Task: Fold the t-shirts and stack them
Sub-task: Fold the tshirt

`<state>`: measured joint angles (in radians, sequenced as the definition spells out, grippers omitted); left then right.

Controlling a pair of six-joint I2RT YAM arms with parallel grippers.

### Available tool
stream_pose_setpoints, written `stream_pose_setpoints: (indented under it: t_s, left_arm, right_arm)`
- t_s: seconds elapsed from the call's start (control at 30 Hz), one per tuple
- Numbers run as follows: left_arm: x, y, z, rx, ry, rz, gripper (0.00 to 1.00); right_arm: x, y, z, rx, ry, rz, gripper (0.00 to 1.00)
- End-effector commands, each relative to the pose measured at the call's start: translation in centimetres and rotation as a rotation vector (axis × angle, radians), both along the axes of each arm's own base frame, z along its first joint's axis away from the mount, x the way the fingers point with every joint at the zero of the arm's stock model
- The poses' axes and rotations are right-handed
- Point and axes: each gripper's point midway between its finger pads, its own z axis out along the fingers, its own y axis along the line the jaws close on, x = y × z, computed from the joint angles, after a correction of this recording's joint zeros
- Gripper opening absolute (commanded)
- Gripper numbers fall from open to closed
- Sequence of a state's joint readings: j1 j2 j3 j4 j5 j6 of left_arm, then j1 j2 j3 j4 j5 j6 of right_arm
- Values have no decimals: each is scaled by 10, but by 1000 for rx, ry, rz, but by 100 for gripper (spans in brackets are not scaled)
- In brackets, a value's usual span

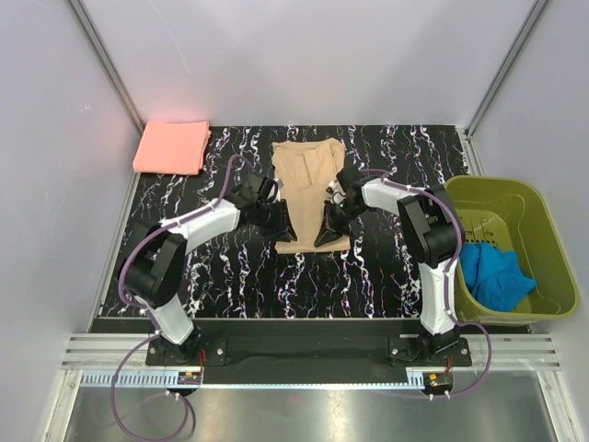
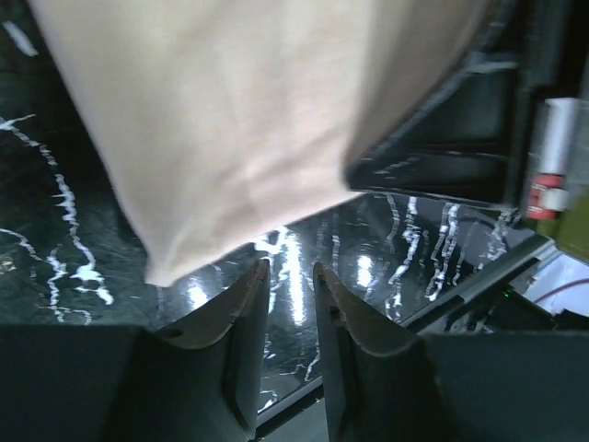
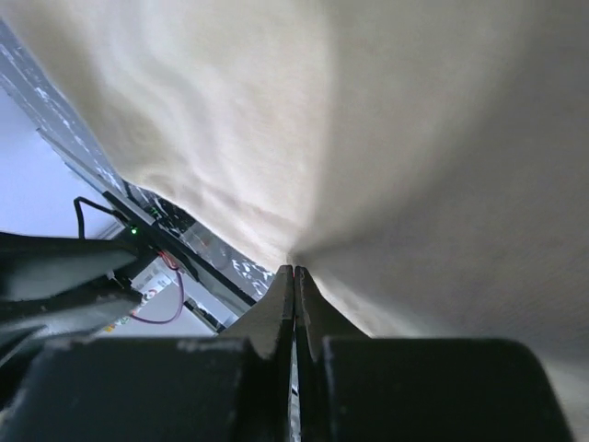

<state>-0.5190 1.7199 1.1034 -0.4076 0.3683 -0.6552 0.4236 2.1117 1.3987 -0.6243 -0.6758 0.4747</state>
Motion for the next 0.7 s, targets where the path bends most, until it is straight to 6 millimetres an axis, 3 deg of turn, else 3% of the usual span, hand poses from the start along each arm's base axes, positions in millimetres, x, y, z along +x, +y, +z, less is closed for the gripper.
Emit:
stream_pose_setpoints:
  t_s: [0.0,0.17,0.3,0.53,0.67]
  left_arm:
    - [1,-4,2,-20,-3,9,31]
    - [-7,2,-33,9,73,38,28]
    - [-8,14,-52,50,115,79,27]
    - [-14,23,-61,85,133,92,27]
    - [-18,26,-65,94,144,89,27]
  right_arm:
    - [8,22,33,82,-63,26,0]
    - [2,38,21,92,-22,60,0]
    - [0,39,15,91,-13,86,0]
    - [-9,14,4,-8,-23,80,0]
    - [-15,-12,-4,-79,-23,41,0]
